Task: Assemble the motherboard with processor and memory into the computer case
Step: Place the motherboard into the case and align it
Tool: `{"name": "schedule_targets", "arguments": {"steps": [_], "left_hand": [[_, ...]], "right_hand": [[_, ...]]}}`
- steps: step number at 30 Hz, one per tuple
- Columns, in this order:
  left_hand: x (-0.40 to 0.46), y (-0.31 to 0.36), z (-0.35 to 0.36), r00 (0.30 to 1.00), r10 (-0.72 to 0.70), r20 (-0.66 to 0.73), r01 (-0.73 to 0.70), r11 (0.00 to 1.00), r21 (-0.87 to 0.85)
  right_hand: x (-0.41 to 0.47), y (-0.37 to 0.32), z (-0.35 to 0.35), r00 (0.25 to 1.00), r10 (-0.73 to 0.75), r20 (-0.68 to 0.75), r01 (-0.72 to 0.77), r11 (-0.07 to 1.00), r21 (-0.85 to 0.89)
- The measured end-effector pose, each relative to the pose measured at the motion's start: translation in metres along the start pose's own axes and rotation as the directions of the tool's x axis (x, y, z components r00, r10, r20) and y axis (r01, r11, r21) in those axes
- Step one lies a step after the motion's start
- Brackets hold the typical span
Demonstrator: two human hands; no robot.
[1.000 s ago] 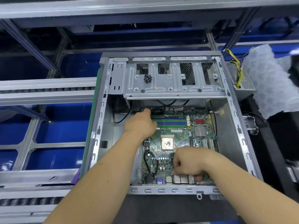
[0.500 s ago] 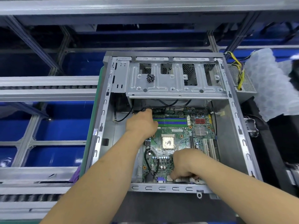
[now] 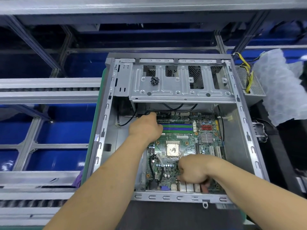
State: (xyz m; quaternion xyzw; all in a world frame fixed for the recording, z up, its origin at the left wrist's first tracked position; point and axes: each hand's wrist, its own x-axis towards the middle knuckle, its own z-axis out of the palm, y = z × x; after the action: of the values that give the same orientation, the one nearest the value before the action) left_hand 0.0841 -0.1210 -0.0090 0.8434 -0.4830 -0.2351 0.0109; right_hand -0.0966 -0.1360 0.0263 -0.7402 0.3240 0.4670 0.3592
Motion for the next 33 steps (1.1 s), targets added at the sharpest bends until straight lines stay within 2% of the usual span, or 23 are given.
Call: {"name": "schedule_targets", "arguments": {"steps": [6, 12, 14, 16, 17, 19, 20, 22, 23, 24, 25, 27, 29, 31, 33], "left_hand": [[0.0, 0.0, 0.0, 1.0, -0.005, 0.004, 0.005, 1.0, 0.017], [-0.001, 0.0, 0.0, 1.0, 0.002, 0.017, -0.002, 1.0, 0.017], [-0.001, -0.001, 0.0, 1.0, 0.001, 0.023, -0.001, 1.0, 0.012], [-0.001, -0.001, -0.001, 1.0, 0.003, 0.029, -0.003, 1.0, 0.003], [-0.001, -0.001, -0.001, 1.0, 0.006, 0.031, -0.006, 1.0, -0.001], [-0.001, -0.001, -0.002, 0.999, 0.011, 0.036, -0.011, 1.0, -0.005], [-0.001, -0.001, -0.002, 0.999, 0.012, 0.04, -0.012, 1.0, -0.004], [-0.001, 0.0, -0.003, 0.998, 0.008, 0.054, -0.009, 1.0, 0.005], [0.0, 0.0, -0.003, 0.998, 0.006, 0.062, -0.006, 1.0, 0.009], [0.001, 0.0, -0.003, 0.998, 0.003, 0.066, -0.004, 1.0, 0.012], [0.001, 0.001, -0.003, 0.998, 0.003, 0.068, -0.004, 1.0, 0.016], [0.001, 0.002, -0.005, 0.998, 0.007, 0.069, -0.009, 1.0, 0.024], [-0.001, 0.002, -0.006, 0.997, 0.011, 0.075, -0.014, 0.999, 0.031], [-0.003, 0.003, -0.006, 0.997, 0.017, 0.078, -0.02, 0.999, 0.039], [-0.004, 0.004, -0.008, 0.997, 0.024, 0.072, -0.027, 0.999, 0.032]], "right_hand": [[0.004, 0.005, -0.004, 0.999, -0.036, 0.038, 0.035, 0.999, 0.029], [0.006, 0.017, -0.008, 0.997, -0.005, 0.078, -0.012, 0.974, 0.225], [0.006, 0.022, -0.007, 0.999, 0.036, 0.011, -0.037, 0.971, 0.237], [0.004, 0.027, -0.009, 0.974, 0.073, -0.216, -0.021, 0.972, 0.234], [0.003, 0.029, -0.012, 0.921, 0.094, -0.379, -0.003, 0.972, 0.234], [-0.001, 0.032, -0.018, 0.737, 0.154, -0.658, 0.044, 0.961, 0.274], [-0.003, 0.033, -0.02, 0.64, 0.196, -0.743, 0.078, 0.946, 0.316], [-0.006, 0.038, -0.023, 0.485, 0.269, -0.832, 0.057, 0.94, 0.336], [-0.009, 0.04, -0.024, 0.436, 0.28, -0.856, -0.011, 0.952, 0.305], [-0.013, 0.043, -0.026, 0.418, 0.27, -0.868, -0.104, 0.963, 0.249], [-0.016, 0.045, -0.028, 0.446, 0.249, -0.86, -0.219, 0.962, 0.165], [-0.021, 0.042, -0.028, 0.58, 0.245, -0.777, -0.437, 0.899, -0.043], [-0.023, 0.037, -0.021, 0.687, 0.3, -0.662, -0.556, 0.803, -0.213], [-0.018, 0.034, -0.017, 0.732, 0.347, -0.586, -0.603, 0.73, -0.322], [-0.014, 0.034, -0.017, 0.726, 0.378, -0.574, -0.632, 0.697, -0.339]]}}
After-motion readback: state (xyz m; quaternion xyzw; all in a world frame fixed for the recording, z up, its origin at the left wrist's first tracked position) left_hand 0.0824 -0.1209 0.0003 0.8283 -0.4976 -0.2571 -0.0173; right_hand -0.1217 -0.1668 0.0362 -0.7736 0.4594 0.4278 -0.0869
